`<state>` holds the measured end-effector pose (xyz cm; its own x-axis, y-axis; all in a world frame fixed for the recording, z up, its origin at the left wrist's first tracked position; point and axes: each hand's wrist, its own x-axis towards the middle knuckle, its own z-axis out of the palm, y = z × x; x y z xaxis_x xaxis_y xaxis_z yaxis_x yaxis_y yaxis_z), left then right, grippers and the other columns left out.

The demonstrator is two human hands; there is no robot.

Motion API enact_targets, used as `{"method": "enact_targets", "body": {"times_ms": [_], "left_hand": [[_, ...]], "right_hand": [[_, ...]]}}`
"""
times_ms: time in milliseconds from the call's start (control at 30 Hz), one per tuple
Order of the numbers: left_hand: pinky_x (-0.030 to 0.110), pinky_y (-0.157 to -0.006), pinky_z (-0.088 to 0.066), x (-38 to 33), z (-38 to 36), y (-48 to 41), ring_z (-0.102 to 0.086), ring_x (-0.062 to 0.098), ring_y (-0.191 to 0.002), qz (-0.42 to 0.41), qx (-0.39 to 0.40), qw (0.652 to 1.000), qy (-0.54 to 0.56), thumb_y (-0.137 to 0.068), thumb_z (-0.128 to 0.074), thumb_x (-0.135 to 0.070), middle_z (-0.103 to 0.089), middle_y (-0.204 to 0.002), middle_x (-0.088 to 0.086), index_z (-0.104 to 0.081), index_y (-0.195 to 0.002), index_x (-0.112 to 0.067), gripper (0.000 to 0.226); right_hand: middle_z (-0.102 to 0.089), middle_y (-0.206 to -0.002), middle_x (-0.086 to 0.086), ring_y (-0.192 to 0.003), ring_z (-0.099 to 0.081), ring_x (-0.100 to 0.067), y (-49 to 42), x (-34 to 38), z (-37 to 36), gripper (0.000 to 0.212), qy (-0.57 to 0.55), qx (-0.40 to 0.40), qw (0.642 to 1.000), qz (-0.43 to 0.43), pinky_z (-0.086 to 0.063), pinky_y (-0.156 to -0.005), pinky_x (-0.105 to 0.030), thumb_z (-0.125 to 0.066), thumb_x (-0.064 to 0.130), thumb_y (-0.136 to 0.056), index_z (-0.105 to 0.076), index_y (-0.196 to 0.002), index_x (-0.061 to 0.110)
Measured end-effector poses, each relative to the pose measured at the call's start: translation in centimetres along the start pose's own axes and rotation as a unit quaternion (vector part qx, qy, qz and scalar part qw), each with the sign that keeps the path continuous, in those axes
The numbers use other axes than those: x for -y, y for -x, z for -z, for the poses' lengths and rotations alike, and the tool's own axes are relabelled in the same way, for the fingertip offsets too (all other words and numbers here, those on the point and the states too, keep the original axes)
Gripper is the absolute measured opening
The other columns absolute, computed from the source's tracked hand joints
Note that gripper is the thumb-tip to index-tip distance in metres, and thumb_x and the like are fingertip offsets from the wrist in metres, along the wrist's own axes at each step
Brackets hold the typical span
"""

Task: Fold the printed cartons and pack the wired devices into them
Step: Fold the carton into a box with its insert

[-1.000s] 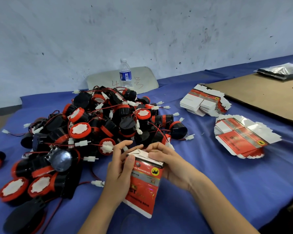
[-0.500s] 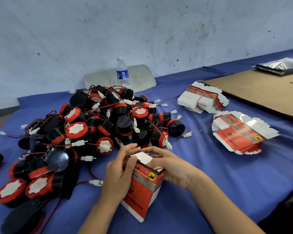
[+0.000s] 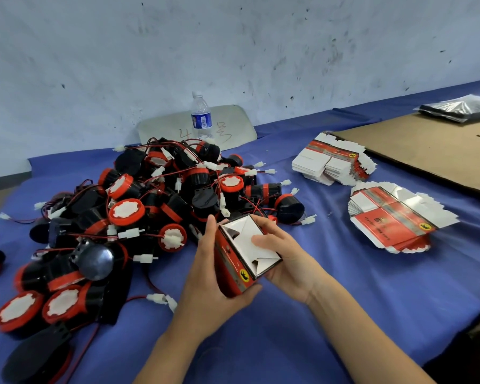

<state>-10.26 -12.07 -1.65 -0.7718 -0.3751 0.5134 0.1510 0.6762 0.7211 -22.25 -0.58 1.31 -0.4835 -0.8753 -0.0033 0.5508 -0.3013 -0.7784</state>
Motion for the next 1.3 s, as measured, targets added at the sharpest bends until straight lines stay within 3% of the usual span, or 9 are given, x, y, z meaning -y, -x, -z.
{"method": "enact_targets", "body": {"times_ms": [333,567,833,1000,1100,1167,1233,1300], "left_hand": [[0.001,-0.094,-0.033,-0.5,0.2,-0.2,-0.036,-0.007,-0.13,-0.028,0.004,0.999,-0.043,-0.064,-0.075,-0.052,-0.035,-0.145,-0.013,0.0,-0.148,-0.053,0.112],[0.001,-0.095,-0.032,-0.6,0.2,-0.2,-0.037,-0.007,-0.129,-0.053,0.002,0.997,-0.062,-0.064,-0.073,-0.05,-0.033,-0.142,-0.017,-0.004,-0.147,-0.053,0.108],[0.004,-0.097,-0.034,-0.8,0.1,-0.2,-0.039,-0.002,-0.129,-0.082,-0.001,0.995,-0.056,-0.065,-0.072,-0.047,-0.033,-0.139,-0.02,-0.011,-0.147,-0.047,0.102],[0.005,-0.098,-0.034,-0.8,-0.2,-0.5,-0.037,0.0,-0.133,-0.088,-0.018,0.995,-0.03,-0.065,-0.077,-0.043,-0.035,-0.143,-0.01,-0.015,-0.148,-0.038,0.104],[0.009,-0.101,-0.034,-0.4,-0.2,-0.4,-0.036,0.002,-0.135,-0.09,-0.032,0.995,-0.031,-0.068,-0.077,-0.041,-0.035,-0.146,-0.003,-0.012,-0.15,-0.039,0.104],[0.014,-0.102,-0.036,-0.2,-0.2,-0.4,-0.034,0.004,-0.135,-0.098,-0.052,0.992,-0.053,-0.07,-0.072,-0.04,-0.031,-0.146,-0.007,-0.013,-0.148,-0.042,0.098],[0.016,-0.098,-0.039,0.1,-0.1,-0.4,-0.035,0.006,-0.131,-0.117,-0.087,0.987,-0.074,-0.07,-0.068,-0.035,-0.03,-0.138,-0.004,-0.027,-0.141,-0.035,0.082],[0.025,-0.094,-0.044,0.2,0.1,-0.6,-0.04,0.016,-0.124,-0.091,-0.155,0.983,-0.045,-0.068,-0.07,-0.033,-0.033,-0.128,0.002,-0.037,-0.121,-0.029,0.063]], "right_hand": [[-0.068,-0.102,-0.009,-0.084,-0.067,-0.024,-0.1,0.1,0.3,0.045,0.063,0.012,0.997,0.031,-0.057,-0.067,-0.033,-0.061,-0.001,-0.07,-0.066,-0.109,0.021],[-0.066,-0.103,-0.011,-0.079,-0.067,-0.022,0.1,0.4,0.2,0.045,0.093,0.019,0.995,0.035,-0.055,-0.061,-0.03,-0.06,-0.002,-0.07,-0.064,-0.111,0.017],[-0.067,-0.097,-0.005,-0.08,-0.064,-0.021,0.4,0.8,0.1,0.044,0.082,0.036,0.996,-0.002,-0.054,-0.063,-0.03,-0.055,-0.001,-0.069,-0.06,-0.11,0.016],[-0.068,-0.108,-0.009,-0.092,-0.067,-0.023,0.5,0.9,0.0,0.034,-0.016,0.052,0.998,-0.043,-0.056,-0.072,-0.032,-0.057,0.015,-0.077,-0.068,-0.108,0.015],[-0.069,-0.113,-0.005,-0.099,-0.067,-0.02,0.6,0.8,-0.2,0.032,-0.026,0.059,0.998,-0.022,-0.056,-0.078,-0.03,-0.058,0.031,-0.083,-0.072,-0.109,0.019],[-0.069,-0.114,-0.006,-0.097,-0.065,-0.021,0.4,0.7,-0.4,0.035,-0.036,0.011,0.999,-0.004,-0.055,-0.074,-0.03,-0.057,0.035,-0.086,-0.07,-0.111,0.016],[-0.07,-0.113,-0.007,-0.089,-0.064,-0.023,0.1,0.5,-0.2,0.033,-0.018,-0.073,0.996,0.058,-0.054,-0.072,-0.03,-0.056,0.032,-0.086,-0.068,-0.108,0.011],[-0.071,-0.099,-0.004,-0.079,-0.064,-0.019,0.0,0.2,0.3,0.016,0.107,-0.189,0.96,0.175,-0.053,-0.071,-0.027,-0.054,0.015,-0.091,-0.067,-0.097,0.009]]}}
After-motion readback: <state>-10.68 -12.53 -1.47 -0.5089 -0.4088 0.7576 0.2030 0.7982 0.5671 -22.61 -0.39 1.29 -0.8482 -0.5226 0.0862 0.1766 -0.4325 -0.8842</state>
